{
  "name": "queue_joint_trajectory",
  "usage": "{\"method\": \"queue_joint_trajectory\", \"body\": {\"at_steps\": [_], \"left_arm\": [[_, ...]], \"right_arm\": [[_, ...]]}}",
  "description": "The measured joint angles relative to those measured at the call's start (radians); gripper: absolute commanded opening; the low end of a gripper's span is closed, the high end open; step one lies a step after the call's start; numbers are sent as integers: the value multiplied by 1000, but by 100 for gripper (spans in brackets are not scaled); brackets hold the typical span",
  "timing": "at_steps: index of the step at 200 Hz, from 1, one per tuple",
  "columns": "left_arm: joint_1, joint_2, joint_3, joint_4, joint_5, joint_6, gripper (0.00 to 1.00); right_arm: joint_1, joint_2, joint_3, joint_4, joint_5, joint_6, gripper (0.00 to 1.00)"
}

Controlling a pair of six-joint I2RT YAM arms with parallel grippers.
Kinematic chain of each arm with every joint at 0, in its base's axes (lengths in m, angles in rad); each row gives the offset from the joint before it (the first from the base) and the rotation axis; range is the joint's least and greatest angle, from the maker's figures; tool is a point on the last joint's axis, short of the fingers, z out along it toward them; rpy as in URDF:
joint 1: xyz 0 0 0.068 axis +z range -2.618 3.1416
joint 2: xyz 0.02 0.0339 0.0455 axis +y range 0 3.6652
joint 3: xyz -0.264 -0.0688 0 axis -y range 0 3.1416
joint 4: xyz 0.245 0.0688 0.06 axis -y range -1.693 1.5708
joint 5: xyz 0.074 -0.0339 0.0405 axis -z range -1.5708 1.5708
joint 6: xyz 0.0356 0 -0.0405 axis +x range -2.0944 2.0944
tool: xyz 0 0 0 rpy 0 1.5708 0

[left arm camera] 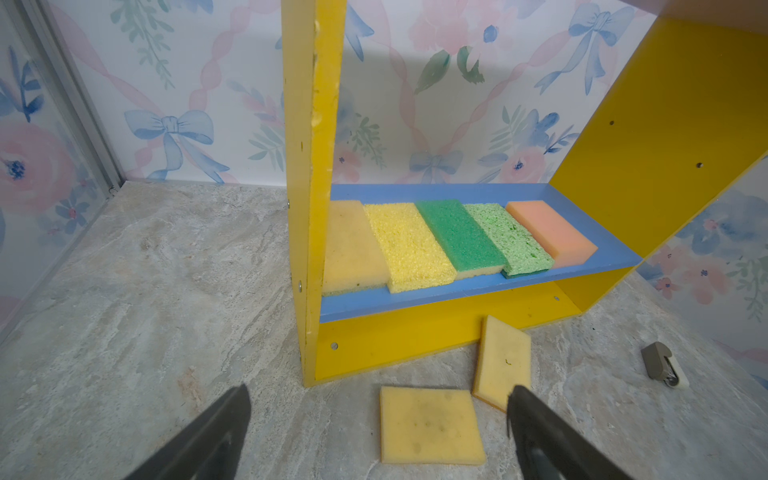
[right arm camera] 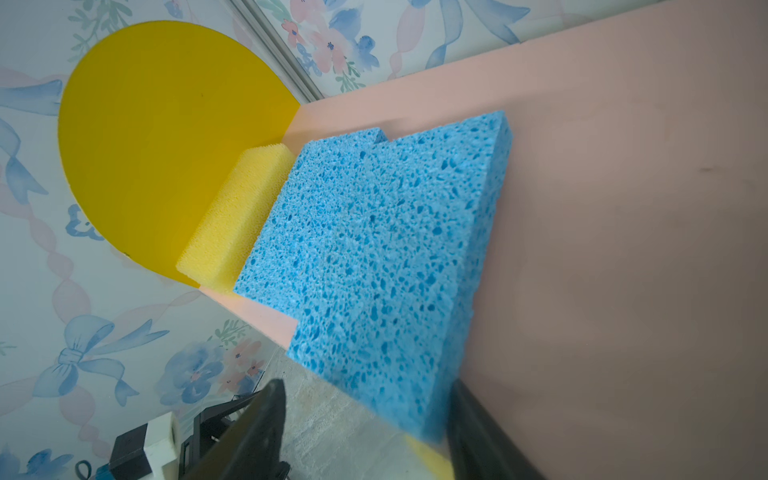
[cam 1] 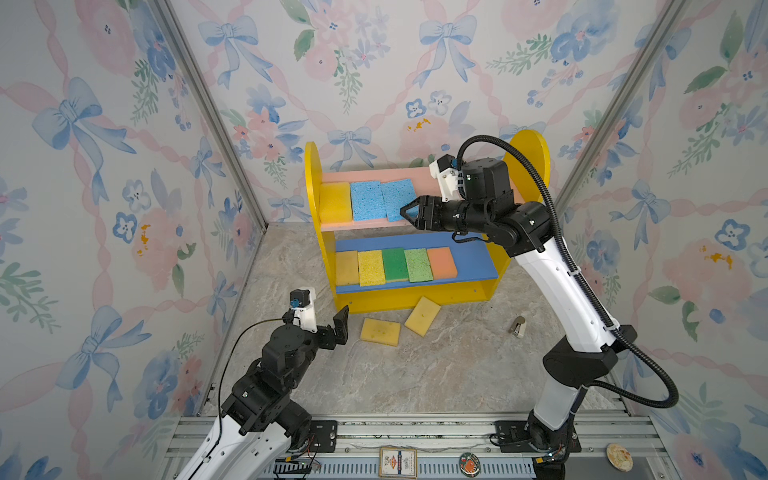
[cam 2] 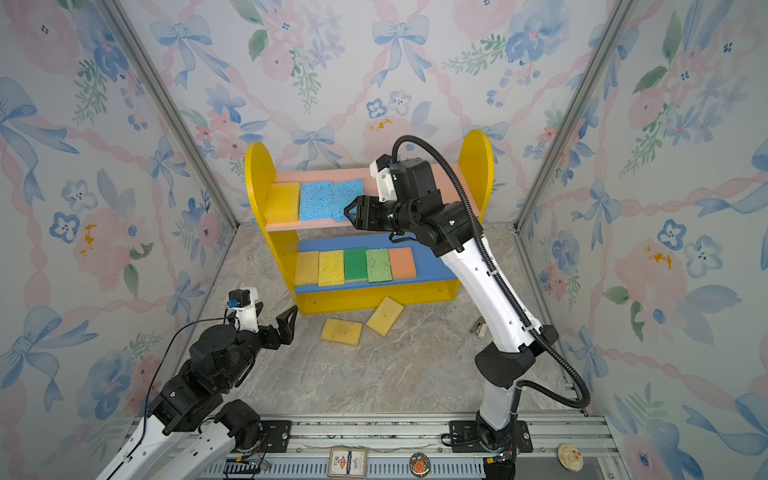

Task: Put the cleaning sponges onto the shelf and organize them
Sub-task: 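Lower the blue sponge flat beside the other blue sponge and open the right gripper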

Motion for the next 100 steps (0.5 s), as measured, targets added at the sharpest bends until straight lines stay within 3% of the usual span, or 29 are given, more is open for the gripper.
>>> {"method": "queue_joint_trajectory", "body": {"at_steps": [57,100], "left_arm": [[0,0,0,0,0,0,98],[0,0,-1,0,-3,0,98]], "right_arm": [[9,0,6,-16,0,-50,64],[40,1,31,-59,28,-90,74]]}}
